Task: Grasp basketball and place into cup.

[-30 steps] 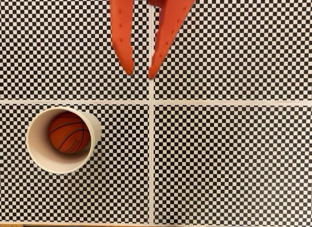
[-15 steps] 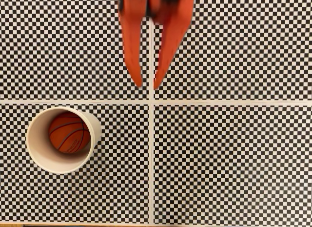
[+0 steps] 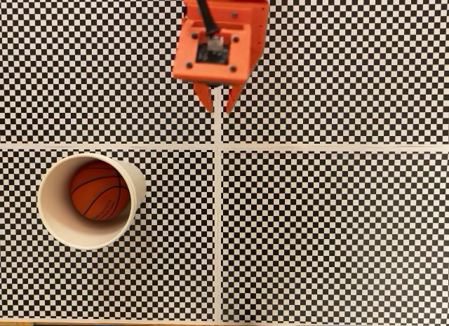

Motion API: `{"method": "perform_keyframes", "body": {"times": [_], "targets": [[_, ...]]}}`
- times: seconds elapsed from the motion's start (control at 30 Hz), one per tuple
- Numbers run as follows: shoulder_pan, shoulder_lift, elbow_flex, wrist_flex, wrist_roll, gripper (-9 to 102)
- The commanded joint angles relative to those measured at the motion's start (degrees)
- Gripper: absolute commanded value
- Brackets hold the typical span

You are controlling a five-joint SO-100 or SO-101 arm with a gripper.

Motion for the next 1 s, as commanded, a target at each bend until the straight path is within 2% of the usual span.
{"method": "perform_keyframes", "body": {"times": [0.0,0.2,0.4,0.63,0.97], "targets": [[0.7,0.4,2.0,6.2,2.2,0],[1.0,0.4,2.0,15.9,5.4,0],[0.3,0.4,2.0,21.0,6.5,0],[-0.6,0.4,2.0,27.1,2.7,0],[-5.3,0.4,2.0,27.2,2.3,0]]}}
